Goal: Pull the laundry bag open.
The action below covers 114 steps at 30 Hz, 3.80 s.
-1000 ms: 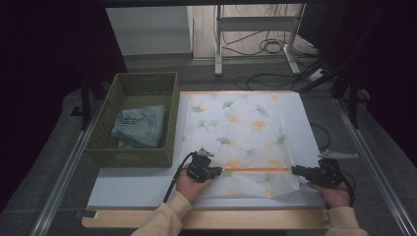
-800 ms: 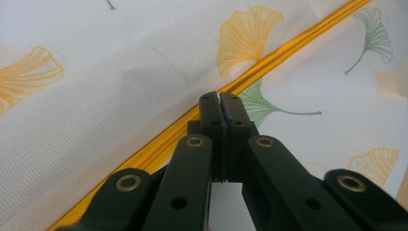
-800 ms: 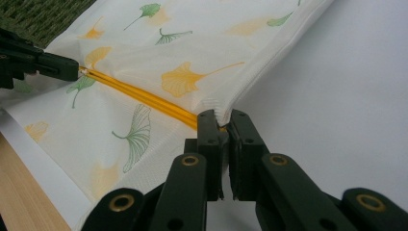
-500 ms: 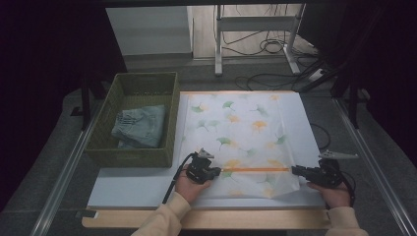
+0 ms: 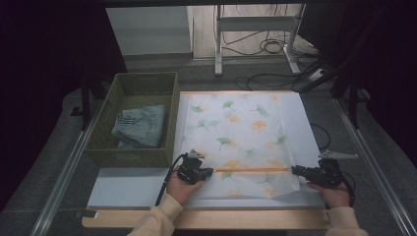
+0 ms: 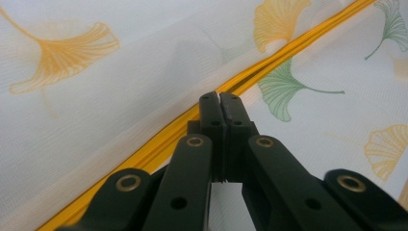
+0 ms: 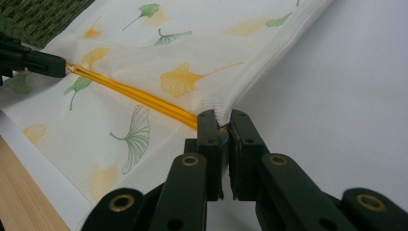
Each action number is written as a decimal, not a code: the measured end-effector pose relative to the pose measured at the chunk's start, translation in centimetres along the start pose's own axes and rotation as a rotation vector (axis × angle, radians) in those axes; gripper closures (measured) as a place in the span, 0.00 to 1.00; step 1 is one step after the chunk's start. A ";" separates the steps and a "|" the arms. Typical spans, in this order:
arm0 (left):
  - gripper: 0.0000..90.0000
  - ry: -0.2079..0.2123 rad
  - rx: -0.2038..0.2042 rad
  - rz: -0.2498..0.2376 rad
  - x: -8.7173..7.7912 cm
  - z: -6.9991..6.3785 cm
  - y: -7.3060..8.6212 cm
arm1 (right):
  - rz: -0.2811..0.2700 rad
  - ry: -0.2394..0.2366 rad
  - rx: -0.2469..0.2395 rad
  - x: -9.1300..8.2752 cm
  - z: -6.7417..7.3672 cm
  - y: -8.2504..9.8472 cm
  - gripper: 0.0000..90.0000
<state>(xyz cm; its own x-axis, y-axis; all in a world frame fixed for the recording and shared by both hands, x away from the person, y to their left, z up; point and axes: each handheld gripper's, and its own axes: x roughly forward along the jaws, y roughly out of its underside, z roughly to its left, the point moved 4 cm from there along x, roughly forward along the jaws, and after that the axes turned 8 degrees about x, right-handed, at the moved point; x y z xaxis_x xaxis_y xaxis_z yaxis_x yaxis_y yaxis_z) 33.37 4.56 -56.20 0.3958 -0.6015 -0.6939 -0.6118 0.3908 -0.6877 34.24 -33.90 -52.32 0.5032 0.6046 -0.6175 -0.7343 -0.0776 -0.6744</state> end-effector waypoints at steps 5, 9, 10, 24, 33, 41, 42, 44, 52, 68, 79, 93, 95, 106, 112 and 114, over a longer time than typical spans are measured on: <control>1.00 -0.008 -0.013 -0.003 -0.5 0.5 0.4 | -0.004 0.001 0.001 0.0 0.0 0.0 0.93; 1.00 -0.010 -0.023 -0.006 -0.8 0.8 0.7 | -0.003 0.003 -0.004 0.0 0.1 0.0 0.93; 1.00 -0.013 -0.022 -0.006 -0.9 0.8 0.7 | -0.003 0.003 -0.004 0.0 0.1 0.0 0.93; 1.00 -0.026 -0.031 0.001 -1.8 1.5 1.4 | -0.003 0.004 -0.002 -0.1 0.0 0.0 0.93; 1.00 -0.032 -0.049 -0.003 -2.5 2.1 1.9 | -0.003 0.009 -0.005 -0.1 -0.1 0.1 0.93; 1.00 -0.049 -0.058 -0.007 -3.0 2.5 2.3 | -0.003 0.010 -0.005 -0.1 -0.1 0.0 0.93; 1.00 -0.053 -0.059 -0.007 -3.1 2.6 2.4 | -0.004 0.010 -0.005 -0.1 -0.1 0.0 0.93; 1.00 -0.059 -0.060 -0.010 -3.2 2.7 2.5 | -0.004 0.011 -0.005 -0.1 -0.1 0.0 0.93; 1.00 -0.069 -0.070 -0.012 -3.7 3.1 2.8 | -0.007 0.014 -0.005 -0.1 -0.1 0.0 0.93; 1.00 -0.092 -0.070 -0.015 -4.5 3.3 3.5 | -0.009 0.015 -0.006 -0.2 -0.1 0.0 0.93; 1.00 -0.100 -0.078 -0.022 -5.1 3.5 3.9 | -0.016 0.016 -0.005 -0.2 -0.1 0.0 0.93; 1.00 -0.123 -0.074 -0.023 -5.8 3.7 4.2 | -0.017 0.017 -0.007 -0.3 -0.1 0.0 0.93; 1.00 -0.124 -0.078 -0.025 -5.9 3.9 4.2 | -0.017 0.017 -0.008 -0.3 -0.1 0.0 0.93; 1.00 -0.130 -0.087 -0.029 -6.5 4.1 4.7 | -0.018 0.018 -0.011 -0.3 -0.1 0.0 0.93; 1.00 -0.129 -0.100 -0.036 -6.8 4.3 4.9 | -0.018 0.015 -0.009 -0.3 -0.1 0.0 0.93; 1.00 -0.132 -0.101 -0.034 -6.8 4.4 5.0 | -0.016 0.017 -0.011 -0.3 -0.1 0.0 0.93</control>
<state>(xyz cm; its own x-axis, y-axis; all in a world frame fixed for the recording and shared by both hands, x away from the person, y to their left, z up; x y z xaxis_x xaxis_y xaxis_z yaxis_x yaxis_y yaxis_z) 30.62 13.72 -55.85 0.4998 -0.5139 -0.6972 -0.6596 0.2958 -0.6909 34.18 -34.15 -52.20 0.5224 0.5927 -0.6131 -0.7212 -0.0765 -0.6885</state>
